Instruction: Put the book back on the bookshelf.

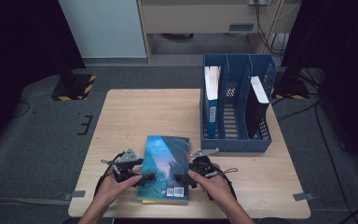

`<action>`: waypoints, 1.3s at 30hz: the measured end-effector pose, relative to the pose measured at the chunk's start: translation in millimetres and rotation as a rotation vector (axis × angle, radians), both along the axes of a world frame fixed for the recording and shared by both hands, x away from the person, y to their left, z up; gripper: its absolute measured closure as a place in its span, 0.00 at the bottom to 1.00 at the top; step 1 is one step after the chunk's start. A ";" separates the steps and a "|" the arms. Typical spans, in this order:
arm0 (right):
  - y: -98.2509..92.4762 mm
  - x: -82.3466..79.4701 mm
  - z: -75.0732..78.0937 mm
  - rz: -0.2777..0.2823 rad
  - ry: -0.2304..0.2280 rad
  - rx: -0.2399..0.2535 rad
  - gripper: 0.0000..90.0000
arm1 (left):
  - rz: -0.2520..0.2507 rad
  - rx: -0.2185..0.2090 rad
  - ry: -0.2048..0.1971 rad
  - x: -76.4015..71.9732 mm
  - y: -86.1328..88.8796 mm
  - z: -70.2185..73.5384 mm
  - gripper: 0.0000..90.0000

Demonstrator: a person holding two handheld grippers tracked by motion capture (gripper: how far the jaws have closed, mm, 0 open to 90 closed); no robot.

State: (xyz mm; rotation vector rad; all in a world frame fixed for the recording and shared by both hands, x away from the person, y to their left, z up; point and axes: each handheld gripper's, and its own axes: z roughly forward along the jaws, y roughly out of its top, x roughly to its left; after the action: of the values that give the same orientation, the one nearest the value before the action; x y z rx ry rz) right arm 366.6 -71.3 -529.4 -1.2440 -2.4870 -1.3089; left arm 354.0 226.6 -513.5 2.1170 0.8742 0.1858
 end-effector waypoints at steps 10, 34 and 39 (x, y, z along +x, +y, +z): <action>2.6 4.2 -0.3 0.006 -0.010 -0.013 0.08 | -0.028 -0.010 0.001 4.1 2.8 -0.9 0.16; 17.1 -9.3 6.8 0.047 -0.037 -0.061 0.11 | 0.014 -0.016 -0.014 1.6 15.2 -1.3 0.16; 15.3 -8.1 6.6 0.057 -0.033 -0.051 0.13 | 0.020 -0.025 0.008 0.4 17.4 -2.1 0.16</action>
State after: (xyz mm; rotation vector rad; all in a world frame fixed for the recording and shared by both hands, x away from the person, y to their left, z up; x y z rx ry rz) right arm 358.6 -56.0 -522.8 -1.1616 -2.5737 -1.2715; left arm 354.4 244.1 -515.6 2.0884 0.8977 0.1761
